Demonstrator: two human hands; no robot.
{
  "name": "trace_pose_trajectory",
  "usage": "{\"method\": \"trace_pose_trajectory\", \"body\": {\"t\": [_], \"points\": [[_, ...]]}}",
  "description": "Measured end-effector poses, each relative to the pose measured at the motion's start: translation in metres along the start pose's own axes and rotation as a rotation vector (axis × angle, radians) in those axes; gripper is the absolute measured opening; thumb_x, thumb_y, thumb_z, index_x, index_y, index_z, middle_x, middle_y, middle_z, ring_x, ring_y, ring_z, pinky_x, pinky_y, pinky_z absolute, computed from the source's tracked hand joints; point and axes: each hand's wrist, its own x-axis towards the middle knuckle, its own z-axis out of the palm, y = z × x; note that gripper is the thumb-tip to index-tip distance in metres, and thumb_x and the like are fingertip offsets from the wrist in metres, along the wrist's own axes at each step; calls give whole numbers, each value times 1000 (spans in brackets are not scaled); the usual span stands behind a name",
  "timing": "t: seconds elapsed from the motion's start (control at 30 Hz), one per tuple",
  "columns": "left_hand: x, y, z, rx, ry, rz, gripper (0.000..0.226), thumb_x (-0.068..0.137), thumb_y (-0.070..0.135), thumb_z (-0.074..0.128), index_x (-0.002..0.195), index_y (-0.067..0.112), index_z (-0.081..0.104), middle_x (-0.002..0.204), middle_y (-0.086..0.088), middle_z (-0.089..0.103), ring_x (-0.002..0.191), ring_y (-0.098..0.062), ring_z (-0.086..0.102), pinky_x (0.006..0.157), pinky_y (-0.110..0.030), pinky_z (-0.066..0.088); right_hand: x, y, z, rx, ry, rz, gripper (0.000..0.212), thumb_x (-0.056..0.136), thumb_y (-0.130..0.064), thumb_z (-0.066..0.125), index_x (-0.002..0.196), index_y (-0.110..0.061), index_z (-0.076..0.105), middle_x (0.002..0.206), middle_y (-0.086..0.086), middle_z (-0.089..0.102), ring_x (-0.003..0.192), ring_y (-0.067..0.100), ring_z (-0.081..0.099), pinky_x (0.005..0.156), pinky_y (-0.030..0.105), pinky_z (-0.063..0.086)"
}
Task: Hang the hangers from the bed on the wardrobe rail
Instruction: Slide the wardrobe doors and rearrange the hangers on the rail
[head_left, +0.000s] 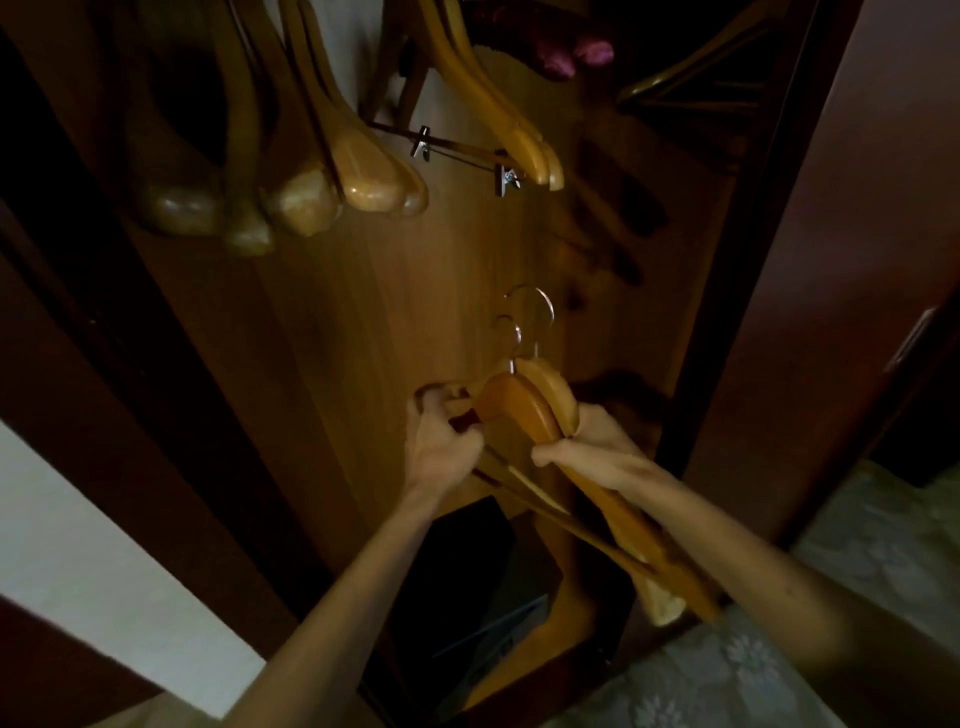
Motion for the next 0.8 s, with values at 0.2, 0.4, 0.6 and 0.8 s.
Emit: {"method": "trace_pose_trajectory", "body": {"t": [0.2, 0.4, 0.6, 0.8], "points": [[-36, 12, 31, -529, -450, -209, 51, 87, 67, 60, 125, 33, 59, 126, 0, 63, 111, -16, 62, 91, -33, 56, -10, 3, 27, -58, 114, -24, 18, 77, -17, 75, 93, -20, 68, 84, -5, 71, 77, 5, 68, 69, 21, 54], [-42, 21, 23, -536, -303, -75, 47, 81, 55, 76, 117, 26, 71, 106, 7, 78, 102, -9, 70, 74, -20, 55, -36, -18, -2, 68, -65, -122, 26, 85, -37, 75, 108, -30, 65, 99, -6, 72, 89, 8, 70, 81, 29, 59], [-46, 61, -6, -656, -310, 45, 26, 88, 43, 73, 96, 18, 70, 79, 3, 76, 84, -11, 73, 79, -27, 55, -53, -56, -53, 274, -213, -239, 33, 92, -39, 62, 117, -18, 67, 97, 7, 77, 85, 22, 74, 71, 27, 58], [-37, 127, -50, -692, -228, 90, 28, 89, 41, 72, 93, 15, 64, 73, 0, 66, 64, -10, 65, 69, -26, 56, -38, -108, -90, 256, -74, -310, 30, 101, -35, 56, 82, -11, 56, 61, -1, 54, 53, 11, 54, 54, 25, 47]]}}
